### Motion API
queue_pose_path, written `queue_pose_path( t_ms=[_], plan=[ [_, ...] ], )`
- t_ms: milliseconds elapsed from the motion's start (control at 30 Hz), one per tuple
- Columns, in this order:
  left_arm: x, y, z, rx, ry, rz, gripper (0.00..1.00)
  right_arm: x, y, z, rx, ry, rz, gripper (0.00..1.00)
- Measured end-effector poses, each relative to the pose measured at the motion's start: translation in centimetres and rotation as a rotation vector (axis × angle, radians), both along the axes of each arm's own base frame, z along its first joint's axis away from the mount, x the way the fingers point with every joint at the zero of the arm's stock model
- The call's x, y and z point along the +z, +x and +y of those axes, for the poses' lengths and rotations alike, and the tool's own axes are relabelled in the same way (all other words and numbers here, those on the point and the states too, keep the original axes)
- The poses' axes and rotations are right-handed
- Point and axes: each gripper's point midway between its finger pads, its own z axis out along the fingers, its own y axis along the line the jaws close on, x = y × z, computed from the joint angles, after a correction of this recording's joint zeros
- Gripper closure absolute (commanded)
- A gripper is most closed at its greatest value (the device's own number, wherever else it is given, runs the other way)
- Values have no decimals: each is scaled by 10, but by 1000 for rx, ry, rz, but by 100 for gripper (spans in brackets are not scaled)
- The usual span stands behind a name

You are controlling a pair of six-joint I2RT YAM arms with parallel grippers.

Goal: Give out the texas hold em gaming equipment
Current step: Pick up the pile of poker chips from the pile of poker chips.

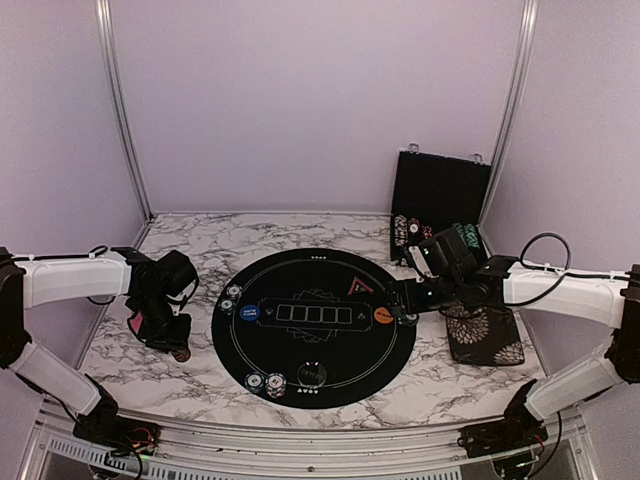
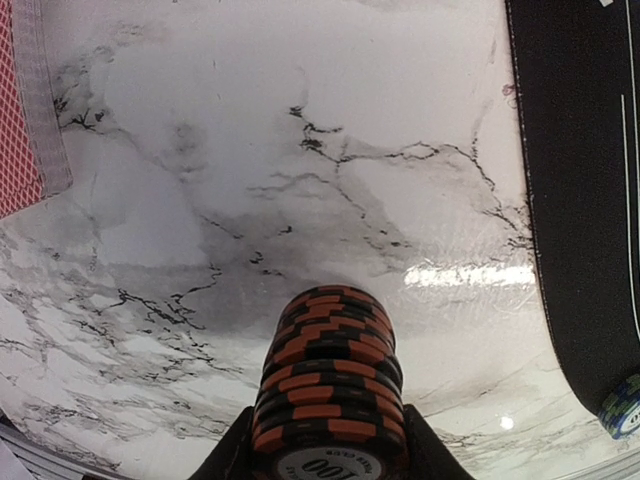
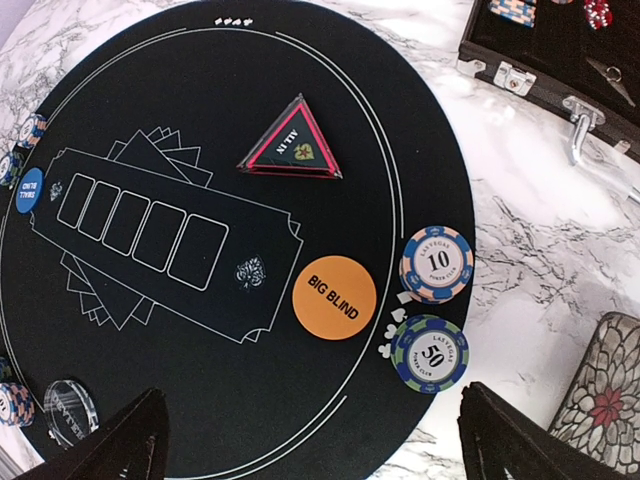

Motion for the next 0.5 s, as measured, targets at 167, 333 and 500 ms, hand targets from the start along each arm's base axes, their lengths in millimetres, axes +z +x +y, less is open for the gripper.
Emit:
queue_pose_path(
  t_ms=[167,333,500],
  plan=[
    [4,2,-1,0,-2,-3,61,-1,0,0,0,-2,2,2],
    [8,7,-4,0,-11,-19,62,-1,0,0,0,-2,2,2],
    [13,12,-7,-1,-19,-32,62,-1,0,0,0,-2,2,1]
  ],
)
